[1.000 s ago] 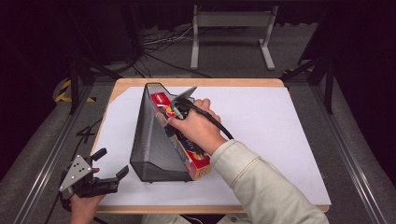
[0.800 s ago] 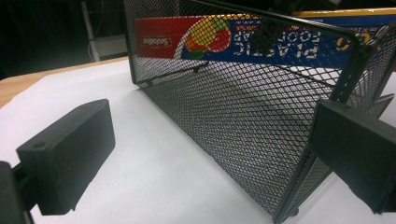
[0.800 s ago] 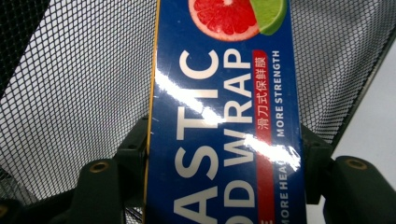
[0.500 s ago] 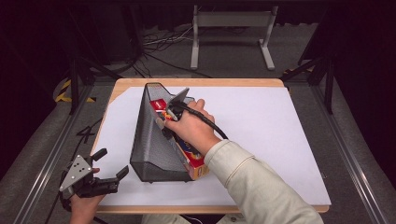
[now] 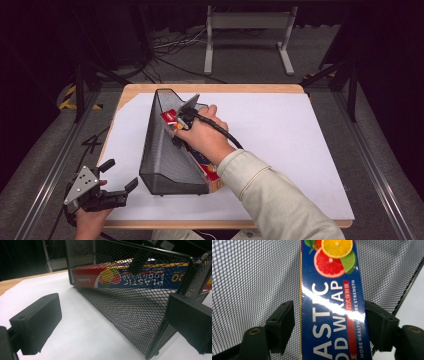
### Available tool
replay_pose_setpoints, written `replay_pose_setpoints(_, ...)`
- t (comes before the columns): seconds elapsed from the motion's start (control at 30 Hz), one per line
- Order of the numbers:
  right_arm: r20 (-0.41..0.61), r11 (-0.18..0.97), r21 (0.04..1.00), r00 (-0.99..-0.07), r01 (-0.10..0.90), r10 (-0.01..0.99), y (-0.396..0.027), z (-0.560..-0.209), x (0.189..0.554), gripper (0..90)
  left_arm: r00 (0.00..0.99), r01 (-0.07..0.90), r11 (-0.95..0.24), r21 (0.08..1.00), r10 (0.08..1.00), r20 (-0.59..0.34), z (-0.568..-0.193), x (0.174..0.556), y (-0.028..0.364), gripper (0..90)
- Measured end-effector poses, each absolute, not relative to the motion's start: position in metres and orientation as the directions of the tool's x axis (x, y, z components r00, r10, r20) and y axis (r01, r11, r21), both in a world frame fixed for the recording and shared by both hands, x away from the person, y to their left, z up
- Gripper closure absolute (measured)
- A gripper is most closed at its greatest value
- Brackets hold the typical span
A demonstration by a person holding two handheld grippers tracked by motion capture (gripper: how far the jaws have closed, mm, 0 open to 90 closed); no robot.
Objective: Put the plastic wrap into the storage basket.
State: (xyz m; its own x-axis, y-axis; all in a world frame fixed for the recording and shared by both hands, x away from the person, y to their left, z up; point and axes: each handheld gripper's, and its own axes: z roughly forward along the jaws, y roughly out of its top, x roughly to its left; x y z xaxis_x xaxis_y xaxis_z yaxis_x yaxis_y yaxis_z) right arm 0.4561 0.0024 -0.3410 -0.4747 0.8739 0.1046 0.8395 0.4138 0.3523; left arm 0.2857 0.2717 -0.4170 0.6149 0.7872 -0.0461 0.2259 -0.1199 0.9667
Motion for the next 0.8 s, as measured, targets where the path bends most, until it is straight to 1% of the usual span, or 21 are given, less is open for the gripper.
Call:
replay_pose_setpoints(0.13,0.102,0.427,0.399,-0.502,0.811,0.859,0.001,-0.335,0.454,23.7,0.614,0.225,-0.12,0.967,0.788,-0.046,-0.417,0.286,0.271,1.9)
replay_pose_setpoints(0.3,0.083,0.448,0.449,-0.535,0.774,0.841,-0.006,-0.328,0.455,19.4,0.614,0.226,-0.125,0.966,0.788,-0.041,-0.417,0.285,0.272,1.9)
replay_pose_setpoints(0.4,0.086,0.45,0.463,-0.544,0.763,0.834,-0.009,-0.325,0.455,19.2,0.611,0.224,-0.125,0.967,0.79,-0.04,-0.417,0.284,0.273,1.9)
replay_pose_setpoints(0.63,0.099,0.439,0.592,-0.601,0.676,0.793,-0.018,-0.308,0.446,19.1,0.609,0.216,-0.12,0.969,0.792,-0.038,-0.416,0.284,0.274,1.9)
replay_pose_setpoints(0.7,0.096,0.442,0.604,-0.612,0.663,0.785,-0.019,-0.307,0.444,19.1,0.606,0.218,-0.112,0.969,0.794,-0.044,-0.416,0.284,0.273,1.9)
replay_pose_setpoints(0.8,0.096,0.428,0.658,-0.634,0.619,0.768,-0.026,-0.301,0.437,19.6,0.607,0.22,-0.118,0.968,0.793,-0.041,-0.416,0.284,0.272,1.9)
